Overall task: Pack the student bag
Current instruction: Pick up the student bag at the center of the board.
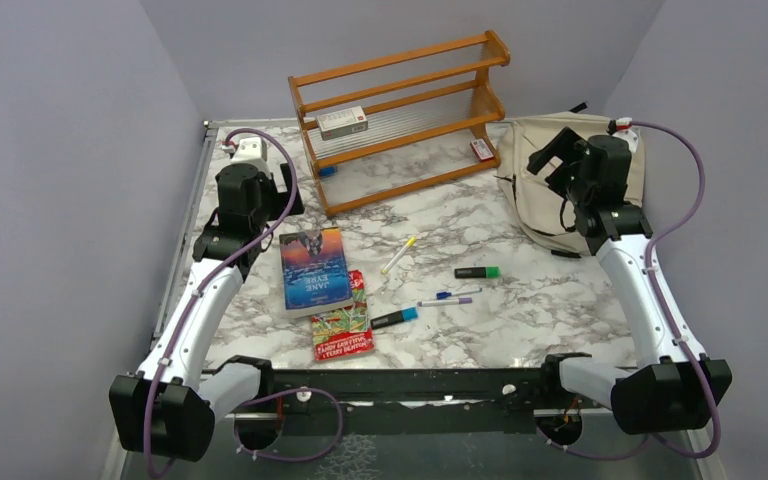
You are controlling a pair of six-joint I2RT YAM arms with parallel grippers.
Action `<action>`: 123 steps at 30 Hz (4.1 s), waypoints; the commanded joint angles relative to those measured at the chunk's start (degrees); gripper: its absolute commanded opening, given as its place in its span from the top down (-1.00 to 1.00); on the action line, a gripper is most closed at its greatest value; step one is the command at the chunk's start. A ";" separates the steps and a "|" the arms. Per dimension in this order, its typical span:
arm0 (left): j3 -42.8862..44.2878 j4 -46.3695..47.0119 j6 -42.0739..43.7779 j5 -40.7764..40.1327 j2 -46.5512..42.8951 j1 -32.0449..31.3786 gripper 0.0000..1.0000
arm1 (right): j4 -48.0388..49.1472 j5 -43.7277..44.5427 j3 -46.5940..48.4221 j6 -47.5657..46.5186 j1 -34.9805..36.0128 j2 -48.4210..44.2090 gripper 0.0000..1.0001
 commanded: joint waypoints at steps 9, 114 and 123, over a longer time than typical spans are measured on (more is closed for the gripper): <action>-0.24 -0.36 0.14 -2.12 -2.70 0.62 -0.98 | 0.86 2.68 -1.69 2.72 0.03 -0.20 -1.00; 2.07 8.56 -4.22 20.51 -1.95 -8.38 -0.98 | -4.73 6.15 10.62 13.63 2.75 -0.56 0.99; 4.34 18.72 -5.75 21.97 2.51 -21.11 -0.98 | -1.69 -6.10 7.12 28.95 2.83 -1.86 0.99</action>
